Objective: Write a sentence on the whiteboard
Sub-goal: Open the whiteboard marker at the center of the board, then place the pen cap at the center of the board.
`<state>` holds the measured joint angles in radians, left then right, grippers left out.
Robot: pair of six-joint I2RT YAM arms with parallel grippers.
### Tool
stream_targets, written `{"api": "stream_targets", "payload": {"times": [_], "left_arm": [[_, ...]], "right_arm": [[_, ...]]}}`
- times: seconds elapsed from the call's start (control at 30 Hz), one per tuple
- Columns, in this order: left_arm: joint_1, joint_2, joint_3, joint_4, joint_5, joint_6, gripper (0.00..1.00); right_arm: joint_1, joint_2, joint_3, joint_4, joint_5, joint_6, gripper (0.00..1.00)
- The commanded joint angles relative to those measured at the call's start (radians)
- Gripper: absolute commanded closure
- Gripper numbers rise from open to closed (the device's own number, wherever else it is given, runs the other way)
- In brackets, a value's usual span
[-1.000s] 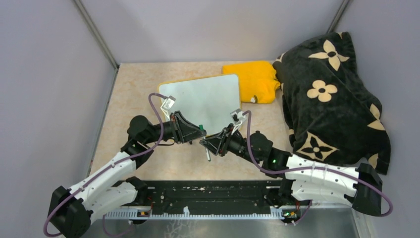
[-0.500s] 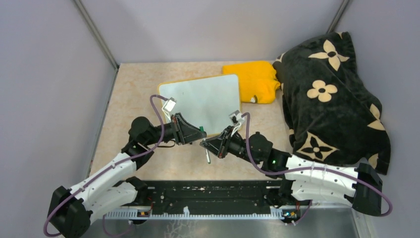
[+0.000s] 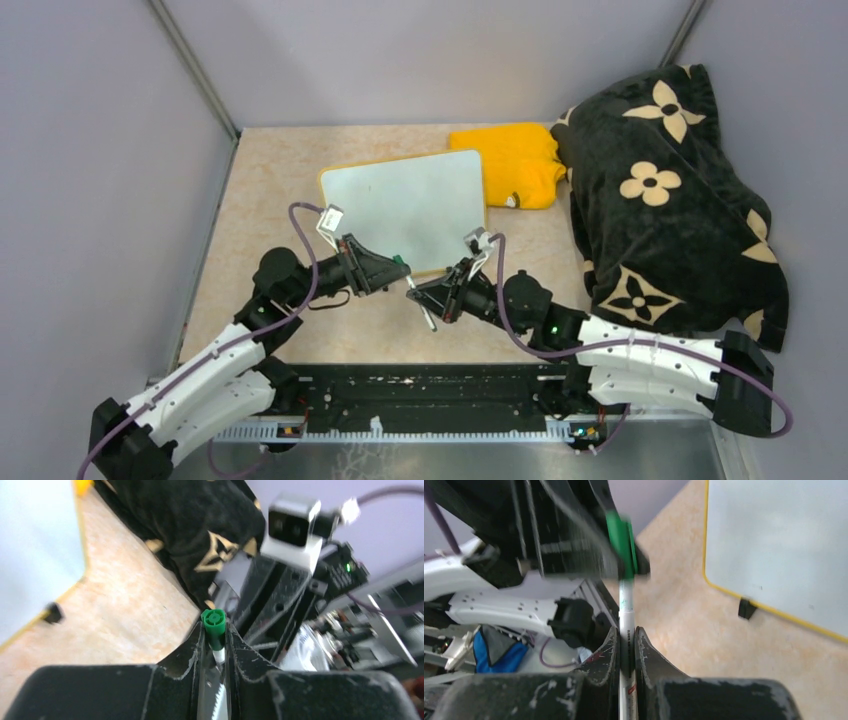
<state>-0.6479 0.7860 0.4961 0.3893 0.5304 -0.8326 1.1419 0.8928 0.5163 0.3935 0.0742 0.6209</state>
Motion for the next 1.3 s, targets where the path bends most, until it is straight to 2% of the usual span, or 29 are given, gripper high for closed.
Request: {"api": "stream_targets", "payload": {"times": [0.0,0.23,0.33,0.47,0.6,0.73,0.83,0.9,1.07,1.17,1.27], "left_arm": [[0.034,-0.080,-0.004,0.011,-0.290,0.055,1.00],[0.033,-0.111,0.021,-0.138,-0.388,0.099,1.00],[0.033,-0.122,0.096,-0.397,-0.503,0.170,1.00],[0.033,-0.149,0.195,-0.804,-0.833,0.211,1.00],[0.034,-0.154,0.241,-1.012,-0.983,0.216,1.00],[0.040,-0.019,0.291,-1.115,-1.015,0.224,1.00],[0.084,0.079,0.323,-1.133,-1.013,0.240,1.00],[0.152,0.111,0.318,-1.110,-0.954,0.264,1.00],[0.403,0.151,0.251,-1.029,-0.745,0.329,1.00],[0.474,0.202,0.236,-0.998,-0.700,0.341,1.00],[0.498,0.266,0.237,-0.941,-0.690,0.345,1.00]], "right_arm": [[-0.001,-0.048,-0.043,-0.067,-0.005,-0.008,1.00],[0.000,-0.097,-0.052,-0.129,0.039,-0.022,1.00],[-0.001,-0.135,-0.044,-0.227,0.118,-0.026,1.00],[0.000,-0.190,-0.042,-0.360,0.233,-0.030,1.00],[-0.001,-0.225,-0.054,-0.420,0.290,-0.038,1.00],[0.000,-0.215,-0.051,-0.418,0.292,-0.052,1.00],[0.000,-0.199,-0.040,-0.418,0.274,-0.064,1.00],[-0.001,-0.199,-0.034,-0.422,0.269,-0.072,1.00],[0.000,-0.204,-0.033,-0.434,0.261,-0.085,1.00],[-0.001,-0.210,-0.041,-0.434,0.257,-0.089,1.00],[-0.001,-0.210,-0.048,-0.422,0.256,-0.091,1.00]]}}
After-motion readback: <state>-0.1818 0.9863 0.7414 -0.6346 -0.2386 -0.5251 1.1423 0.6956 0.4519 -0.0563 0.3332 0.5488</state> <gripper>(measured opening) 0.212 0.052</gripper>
